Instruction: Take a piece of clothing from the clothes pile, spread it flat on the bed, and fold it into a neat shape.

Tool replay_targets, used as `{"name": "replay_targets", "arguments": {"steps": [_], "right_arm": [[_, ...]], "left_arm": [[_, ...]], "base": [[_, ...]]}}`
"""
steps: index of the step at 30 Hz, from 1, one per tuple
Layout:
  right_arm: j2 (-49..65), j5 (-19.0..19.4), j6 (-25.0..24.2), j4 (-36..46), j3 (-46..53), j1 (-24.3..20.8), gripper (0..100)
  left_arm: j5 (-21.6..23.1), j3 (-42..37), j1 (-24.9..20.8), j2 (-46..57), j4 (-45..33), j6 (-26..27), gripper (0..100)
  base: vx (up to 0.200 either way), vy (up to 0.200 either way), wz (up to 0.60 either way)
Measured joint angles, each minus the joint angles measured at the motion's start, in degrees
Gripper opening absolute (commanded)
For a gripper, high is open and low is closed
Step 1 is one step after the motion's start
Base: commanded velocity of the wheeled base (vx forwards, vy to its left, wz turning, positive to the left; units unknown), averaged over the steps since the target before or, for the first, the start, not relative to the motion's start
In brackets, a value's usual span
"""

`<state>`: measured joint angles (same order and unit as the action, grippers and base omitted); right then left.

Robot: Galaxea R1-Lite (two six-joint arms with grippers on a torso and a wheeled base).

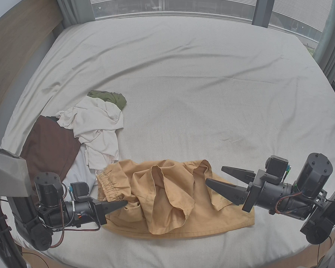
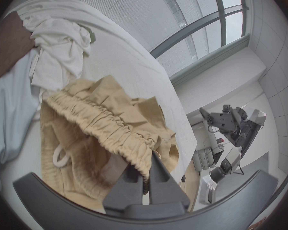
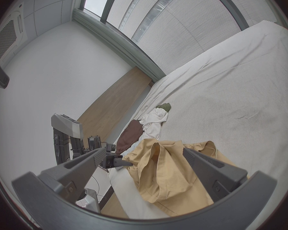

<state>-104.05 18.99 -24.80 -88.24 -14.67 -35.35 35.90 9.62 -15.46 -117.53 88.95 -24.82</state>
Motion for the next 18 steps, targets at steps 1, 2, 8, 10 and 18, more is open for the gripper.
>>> {"name": "replay_targets", "arguments": {"steps": [1, 2, 8, 10, 18], "right_arm": [[0.00, 0.00, 0.00, 0.02, 0.00, 0.00, 100], [0.00, -0.02, 0.00, 0.00, 0.00, 0.02, 100], [-0.02, 0.00, 0.00, 0.02, 0.00, 0.00, 100], [-0.11, 0.05, 0.00, 0.00, 0.00, -0.09, 100], [-0.91, 0.09, -0.16, 0.02, 0.04, -0.59, 100]], "left_arm": [[-0.11, 0.57, 0.13, 0.09, 0.00, -0.44, 0], [-0.22, 1.16, 0.27, 0.17, 0.00, -0.83, 0], [-3.08, 6.89, 2.26, 0.68, -0.02, -5.78, 0], [-3.30, 7.69, 2.58, 0.91, -0.02, -6.16, 0], [-3.01, 7.39, 2.27, 4.05, 0.00, -6.66, 0]], "base": [[0.000, 0.000, 0.00], [0.000, 0.000, 0.00], [0.000, 0.000, 0.00], [0.000, 0.000, 0.00], [0.000, 0.000, 0.00]]}}
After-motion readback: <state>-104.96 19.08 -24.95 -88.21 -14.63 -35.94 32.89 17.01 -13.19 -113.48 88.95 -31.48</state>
